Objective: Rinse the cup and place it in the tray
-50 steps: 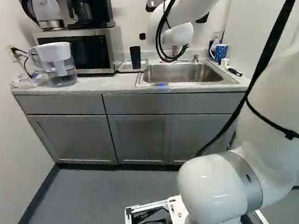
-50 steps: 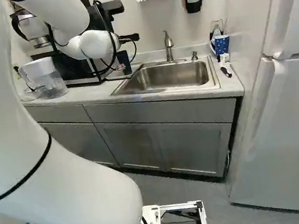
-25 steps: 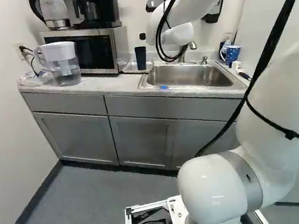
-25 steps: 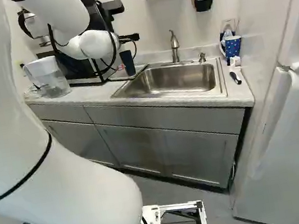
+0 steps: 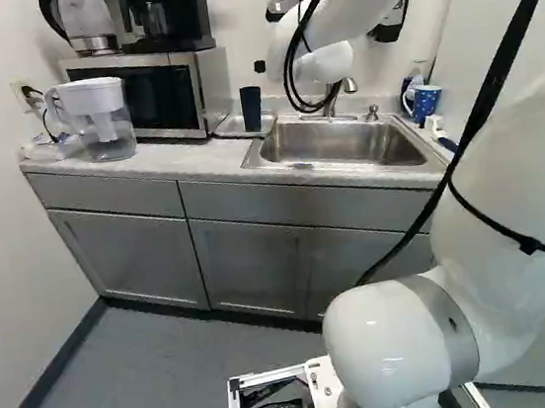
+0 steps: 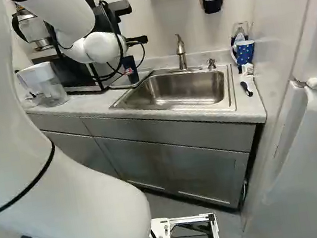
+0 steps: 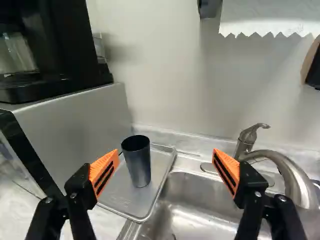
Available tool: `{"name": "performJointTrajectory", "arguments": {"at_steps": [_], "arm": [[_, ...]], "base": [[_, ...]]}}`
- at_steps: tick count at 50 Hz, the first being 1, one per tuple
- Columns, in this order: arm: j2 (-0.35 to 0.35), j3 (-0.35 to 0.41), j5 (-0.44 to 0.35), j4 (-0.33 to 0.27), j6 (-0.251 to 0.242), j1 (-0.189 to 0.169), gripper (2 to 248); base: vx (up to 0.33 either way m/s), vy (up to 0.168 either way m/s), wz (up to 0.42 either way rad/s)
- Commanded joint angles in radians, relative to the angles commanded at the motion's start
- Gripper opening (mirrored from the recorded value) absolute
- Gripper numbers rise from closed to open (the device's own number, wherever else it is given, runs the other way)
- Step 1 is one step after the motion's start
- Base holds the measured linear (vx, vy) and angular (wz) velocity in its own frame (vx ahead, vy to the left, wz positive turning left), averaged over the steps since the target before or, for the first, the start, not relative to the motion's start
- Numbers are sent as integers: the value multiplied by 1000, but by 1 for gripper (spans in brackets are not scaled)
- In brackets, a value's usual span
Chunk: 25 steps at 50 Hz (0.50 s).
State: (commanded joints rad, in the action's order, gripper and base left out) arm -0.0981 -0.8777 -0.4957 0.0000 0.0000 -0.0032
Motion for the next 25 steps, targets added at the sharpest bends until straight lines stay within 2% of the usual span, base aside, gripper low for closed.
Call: {"name": "performJointTrajectory", "arguments": {"at_steps": [25], "arm": [[0, 0, 0, 0, 0, 0, 247]], "base": [[40, -77, 1]]}}
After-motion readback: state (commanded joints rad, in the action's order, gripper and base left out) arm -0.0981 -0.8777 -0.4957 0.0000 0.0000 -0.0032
